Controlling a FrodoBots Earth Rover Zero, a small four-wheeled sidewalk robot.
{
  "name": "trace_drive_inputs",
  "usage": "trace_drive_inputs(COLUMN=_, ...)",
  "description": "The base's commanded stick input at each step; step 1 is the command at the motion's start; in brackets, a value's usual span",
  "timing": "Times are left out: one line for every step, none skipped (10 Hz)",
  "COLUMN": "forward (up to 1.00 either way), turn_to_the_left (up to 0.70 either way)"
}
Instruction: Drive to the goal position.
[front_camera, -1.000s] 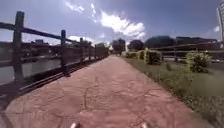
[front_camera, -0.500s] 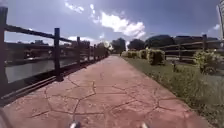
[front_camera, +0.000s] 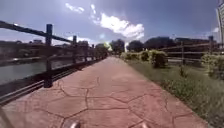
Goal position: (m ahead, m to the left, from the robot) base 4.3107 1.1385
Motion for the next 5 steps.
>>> trace_drive_inputs(forward=0.85, turn_to_the_left=0.00)
trace_drive_inputs(forward=0.85, turn_to_the_left=0.00)
trace_drive_inputs(forward=0.85, turn_to_the_left=0.00)
trace_drive_inputs(forward=0.85, turn_to_the_left=0.00)
trace_drive_inputs(forward=0.85, turn_to_the_left=-0.26)
